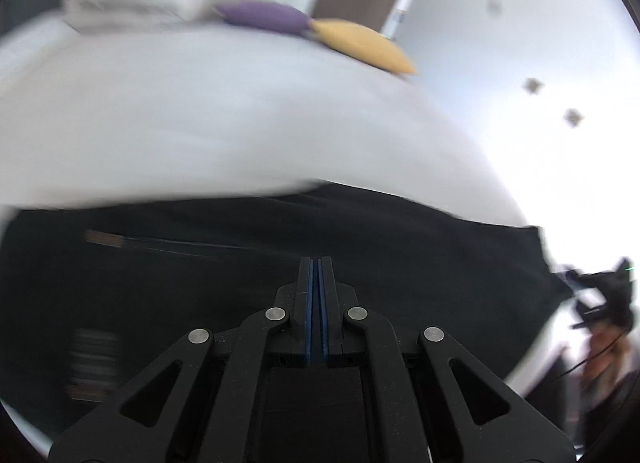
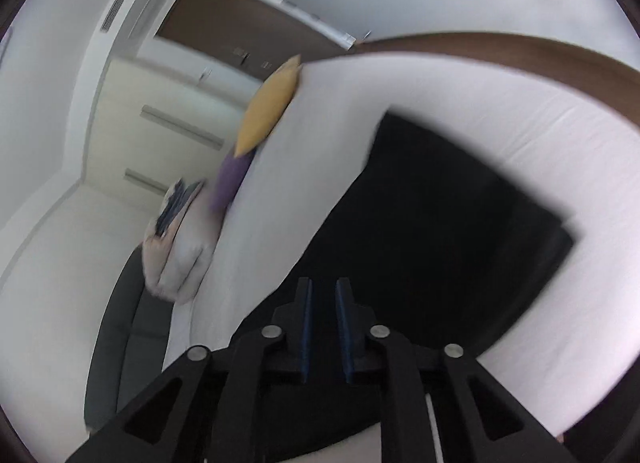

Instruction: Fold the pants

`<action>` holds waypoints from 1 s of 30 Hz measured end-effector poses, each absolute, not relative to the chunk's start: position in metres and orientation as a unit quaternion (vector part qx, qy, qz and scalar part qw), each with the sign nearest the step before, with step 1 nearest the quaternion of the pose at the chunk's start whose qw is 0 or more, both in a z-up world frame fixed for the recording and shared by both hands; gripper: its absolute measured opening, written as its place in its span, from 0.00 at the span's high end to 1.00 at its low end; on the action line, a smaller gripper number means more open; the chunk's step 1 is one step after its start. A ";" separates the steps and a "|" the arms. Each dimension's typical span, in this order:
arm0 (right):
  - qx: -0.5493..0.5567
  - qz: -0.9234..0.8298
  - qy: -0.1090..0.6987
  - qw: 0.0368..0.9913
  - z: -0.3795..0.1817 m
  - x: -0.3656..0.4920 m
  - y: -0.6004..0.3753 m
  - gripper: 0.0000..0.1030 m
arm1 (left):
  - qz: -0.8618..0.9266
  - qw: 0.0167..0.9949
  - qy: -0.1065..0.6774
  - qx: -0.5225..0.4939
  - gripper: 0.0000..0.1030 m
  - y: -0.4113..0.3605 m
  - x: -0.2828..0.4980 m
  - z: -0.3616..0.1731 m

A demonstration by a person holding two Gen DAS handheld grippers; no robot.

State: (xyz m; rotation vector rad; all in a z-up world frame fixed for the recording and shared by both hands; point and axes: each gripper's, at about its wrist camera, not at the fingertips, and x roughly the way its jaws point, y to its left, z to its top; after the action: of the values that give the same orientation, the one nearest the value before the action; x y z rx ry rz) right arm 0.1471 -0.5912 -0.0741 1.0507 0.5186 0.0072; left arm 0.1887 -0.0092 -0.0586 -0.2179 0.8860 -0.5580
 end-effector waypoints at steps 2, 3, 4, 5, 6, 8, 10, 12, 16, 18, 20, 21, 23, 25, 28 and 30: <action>0.492 0.042 0.273 0.826 -0.088 0.172 -0.565 0.73 | -0.285 0.841 0.444 -0.117 0.97 -0.035 0.195 -0.076; 0.495 0.046 0.289 0.818 -0.099 0.178 -0.560 0.73 | -0.290 0.830 0.461 -0.118 0.97 -0.055 0.202 -0.087; 0.504 0.042 0.305 0.807 -0.113 0.180 -0.560 0.73 | -0.294 0.819 0.479 -0.118 0.97 -0.063 0.202 -0.100; 0.515 0.041 0.308 0.799 -0.127 0.176 -0.567 0.86 | -0.296 0.812 0.491 -0.115 0.97 -0.066 0.199 -0.112; 0.527 0.033 0.303 0.794 -0.138 0.169 -0.578 0.99 | -0.299 0.812 0.486 -0.119 0.97 -0.064 0.196 -0.116; 0.547 0.007 0.283 0.788 -0.148 0.152 -0.601 1.00 | -0.307 0.809 0.478 -0.150 0.97 -0.052 0.193 -0.124; 0.549 -0.029 0.260 0.794 -0.144 0.132 -0.629 1.00 | -0.301 0.810 0.475 -0.167 0.97 -0.039 0.190 -0.127; 0.554 -0.071 0.234 0.796 -0.138 0.111 -0.660 1.00 | -0.290 0.816 0.470 -0.169 0.97 -0.029 0.186 -0.126; 0.544 -0.147 0.182 0.806 -0.109 0.055 -0.710 0.97 | -0.243 0.838 0.462 -0.157 0.97 -0.008 0.172 -0.117; 0.532 -0.171 0.175 0.810 -0.095 0.032 -0.721 0.63 | -0.217 0.850 0.458 -0.145 0.97 0.000 0.167 -0.108; 0.545 -0.163 0.148 0.809 -0.087 0.013 -0.722 0.47 | -0.210 0.859 0.445 -0.140 0.97 -0.001 0.160 -0.094; 0.546 -0.157 0.146 0.810 -0.085 0.011 -0.722 0.47 | -0.217 0.860 0.439 -0.145 0.97 0.001 0.148 -0.084; 0.562 -0.136 0.150 0.802 -0.090 0.015 -0.719 0.47 | -0.244 0.855 0.432 -0.150 0.97 -0.020 0.149 -0.074; 0.583 -0.129 0.174 0.783 -0.108 0.021 -0.718 0.47 | -0.270 0.845 0.437 -0.150 0.97 -0.038 0.154 -0.069; 0.597 -0.138 0.185 0.768 -0.123 0.032 -0.696 0.52 | -0.270 0.839 0.451 -0.139 0.97 -0.057 0.159 -0.075; 0.609 -0.131 0.173 0.763 -0.126 0.034 -0.698 0.52 | -0.267 0.811 0.501 -0.142 0.97 -0.071 0.166 -0.097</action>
State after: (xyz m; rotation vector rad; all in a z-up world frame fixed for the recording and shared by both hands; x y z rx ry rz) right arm 0.0341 -0.6982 -0.1259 1.3251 0.3769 -0.2844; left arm 0.1656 -0.0706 -0.0974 -0.3023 1.0702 -0.5697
